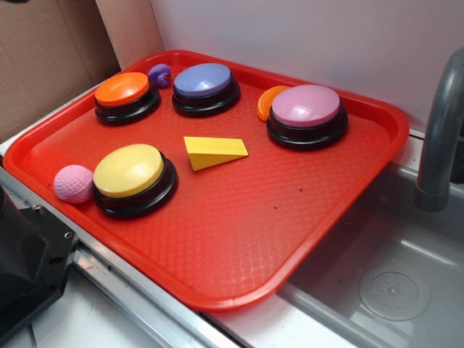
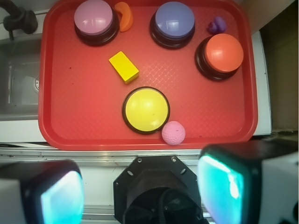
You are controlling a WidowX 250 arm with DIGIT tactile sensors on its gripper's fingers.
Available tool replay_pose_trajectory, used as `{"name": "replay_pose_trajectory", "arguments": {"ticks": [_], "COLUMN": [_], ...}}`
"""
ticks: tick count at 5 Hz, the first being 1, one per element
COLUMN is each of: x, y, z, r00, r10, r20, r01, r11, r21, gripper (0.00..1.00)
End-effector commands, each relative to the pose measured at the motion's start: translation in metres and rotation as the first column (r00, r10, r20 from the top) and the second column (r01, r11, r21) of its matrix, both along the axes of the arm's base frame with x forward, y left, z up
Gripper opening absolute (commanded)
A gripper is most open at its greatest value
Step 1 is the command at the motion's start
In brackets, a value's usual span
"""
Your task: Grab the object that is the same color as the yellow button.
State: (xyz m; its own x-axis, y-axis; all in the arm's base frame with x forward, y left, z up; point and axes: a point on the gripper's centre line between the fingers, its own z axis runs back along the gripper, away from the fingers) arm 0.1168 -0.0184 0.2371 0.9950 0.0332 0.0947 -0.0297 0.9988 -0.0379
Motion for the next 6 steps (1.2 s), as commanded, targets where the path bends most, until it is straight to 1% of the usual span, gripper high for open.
{"name": "replay_pose_trajectory", "arguments": {"ticks": [1,2,3,4,5,6], "x": [0.000,0.012,0.025,0.049,0.079,0.099], "y": [0.000,0.006,0.010,0.015,0.018,0.011], "z": [0.000,-0.012,-0.024,-0.041,-0.071,-0.102], "r00": [1.000,0.998,0.995,0.991,0.970,0.946], "r10": [0.000,-0.060,-0.103,-0.136,-0.243,-0.319], "r20": [0.000,0.004,-0.008,-0.012,-0.030,-0.061], "r01": [0.000,0.060,0.103,0.135,0.241,0.315], "r11": [1.000,0.998,0.994,0.991,0.969,0.947], "r21": [0.000,-0.006,-0.024,-0.024,-0.058,-0.066], "gripper": [1.00,1.00,1.00,1.00,1.00,1.00]}}
